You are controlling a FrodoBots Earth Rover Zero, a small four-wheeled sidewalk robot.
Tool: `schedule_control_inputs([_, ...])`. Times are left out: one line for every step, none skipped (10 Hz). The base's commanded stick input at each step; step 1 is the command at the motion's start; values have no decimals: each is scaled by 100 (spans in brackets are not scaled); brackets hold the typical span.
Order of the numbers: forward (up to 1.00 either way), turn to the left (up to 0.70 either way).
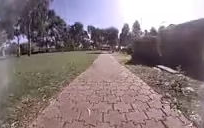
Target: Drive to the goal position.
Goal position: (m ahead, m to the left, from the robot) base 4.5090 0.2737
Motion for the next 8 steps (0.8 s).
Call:
schedule_control_inputs([70, 0])
schedule_control_inputs([70, 0])
schedule_control_inputs([70, 0])
schedule_control_inputs([70, 0])
schedule_control_inputs([70, 0])
schedule_control_inputs([70, 0])
schedule_control_inputs([70, 0])
schedule_control_inputs([70, 0])
